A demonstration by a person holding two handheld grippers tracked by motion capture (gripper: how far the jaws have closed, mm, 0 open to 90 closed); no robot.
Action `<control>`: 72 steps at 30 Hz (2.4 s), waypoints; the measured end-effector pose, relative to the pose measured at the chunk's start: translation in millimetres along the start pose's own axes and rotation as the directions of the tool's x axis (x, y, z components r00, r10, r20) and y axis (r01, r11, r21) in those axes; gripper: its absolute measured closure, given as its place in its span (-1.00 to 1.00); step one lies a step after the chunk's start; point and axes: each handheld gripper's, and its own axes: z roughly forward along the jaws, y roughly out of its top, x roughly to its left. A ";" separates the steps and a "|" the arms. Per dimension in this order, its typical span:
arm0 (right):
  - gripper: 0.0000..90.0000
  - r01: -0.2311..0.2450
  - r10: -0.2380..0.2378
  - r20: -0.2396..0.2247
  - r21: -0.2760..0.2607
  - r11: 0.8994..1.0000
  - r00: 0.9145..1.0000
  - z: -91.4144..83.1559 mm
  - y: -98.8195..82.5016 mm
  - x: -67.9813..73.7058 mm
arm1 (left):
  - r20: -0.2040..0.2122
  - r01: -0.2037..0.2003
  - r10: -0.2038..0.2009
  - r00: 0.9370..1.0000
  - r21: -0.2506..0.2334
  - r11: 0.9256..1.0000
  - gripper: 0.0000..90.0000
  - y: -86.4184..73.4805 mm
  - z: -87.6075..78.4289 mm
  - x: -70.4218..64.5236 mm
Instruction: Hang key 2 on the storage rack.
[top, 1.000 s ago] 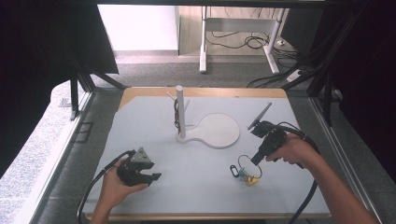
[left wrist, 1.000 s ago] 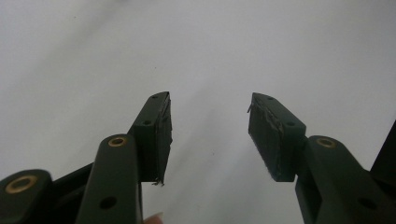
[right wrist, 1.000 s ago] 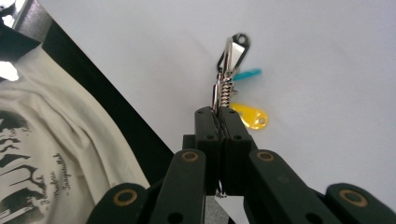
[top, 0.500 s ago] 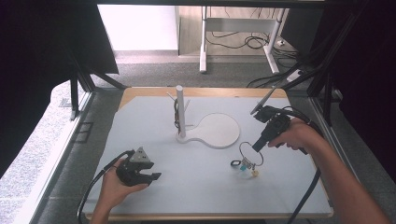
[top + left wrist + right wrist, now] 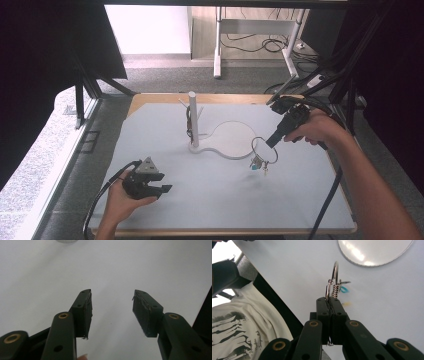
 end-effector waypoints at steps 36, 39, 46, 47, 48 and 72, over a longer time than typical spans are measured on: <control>0.96 -0.018 0.018 0.025 -0.013 1.000 1.000 -6.5 66.9 -4.7 | 0.006 0.004 -0.004 1.000 -0.014 1.000 0.12 -3.3 -6.1 0.6; 0.96 -0.023 0.023 0.040 -0.003 1.000 0.999 -5.0 75.7 -4.9 | 0.008 0.010 -0.009 1.000 -0.021 1.000 0.12 -4.0 -6.8 0.9; 0.96 -0.015 0.016 0.060 -0.007 1.000 0.998 -6.5 86.9 -4.3 | 0.006 0.014 -0.014 1.000 -0.025 1.000 0.12 -4.6 -8.7 1.7; 0.96 -0.015 0.016 0.060 -0.007 1.000 0.998 -6.5 86.9 -4.3 | 0.006 0.014 -0.014 1.000 -0.025 1.000 0.12 -4.6 -8.7 1.7; 0.96 -0.017 0.017 0.064 -0.008 1.000 0.998 -6.7 89.4 -4.2 | 0.006 0.014 -0.014 1.000 -0.030 0.999 0.12 -5.0 -9.2 1.9; 0.96 -0.025 0.028 0.084 -0.045 0.999 0.996 -3.7 112.6 -11.0 | 0.007 0.018 -0.018 1.000 -0.031 0.999 0.13 -6.0 -11.3 2.5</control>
